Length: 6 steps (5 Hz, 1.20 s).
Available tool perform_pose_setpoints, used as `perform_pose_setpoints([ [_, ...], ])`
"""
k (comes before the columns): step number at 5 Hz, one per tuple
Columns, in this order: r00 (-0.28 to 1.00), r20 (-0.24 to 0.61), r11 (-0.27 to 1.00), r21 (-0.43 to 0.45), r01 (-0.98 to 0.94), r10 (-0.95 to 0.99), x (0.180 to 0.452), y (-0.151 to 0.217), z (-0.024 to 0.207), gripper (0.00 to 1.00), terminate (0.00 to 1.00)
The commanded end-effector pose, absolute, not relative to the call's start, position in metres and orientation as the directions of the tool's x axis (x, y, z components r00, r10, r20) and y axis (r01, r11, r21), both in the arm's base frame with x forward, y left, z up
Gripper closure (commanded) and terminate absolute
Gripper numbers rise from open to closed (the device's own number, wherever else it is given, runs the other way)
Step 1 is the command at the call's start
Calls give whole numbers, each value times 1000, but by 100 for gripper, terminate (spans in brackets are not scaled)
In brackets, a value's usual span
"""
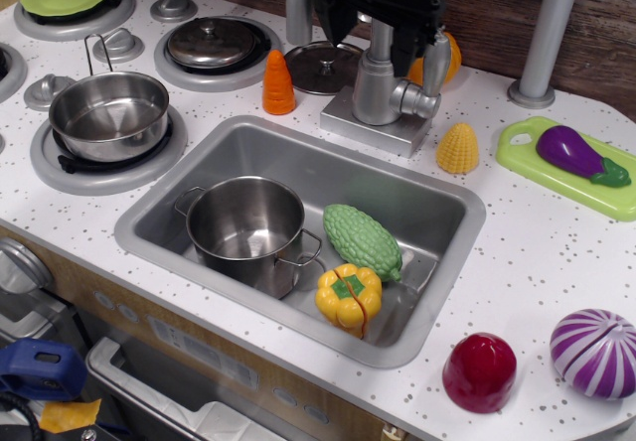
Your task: Turn faucet front to left
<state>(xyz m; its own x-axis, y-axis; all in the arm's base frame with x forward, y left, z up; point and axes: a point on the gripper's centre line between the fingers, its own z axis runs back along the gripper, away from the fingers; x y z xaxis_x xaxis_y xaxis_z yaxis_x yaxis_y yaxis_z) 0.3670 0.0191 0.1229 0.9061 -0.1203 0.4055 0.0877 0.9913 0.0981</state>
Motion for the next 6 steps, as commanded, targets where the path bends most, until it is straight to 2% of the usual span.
perform_pose_setpoints([
  [1, 876, 454, 986, 118, 121, -162, 376, 44, 133, 0, 0],
  [6, 851, 462, 968, 115, 222, -250, 400, 85, 132, 0, 0],
])
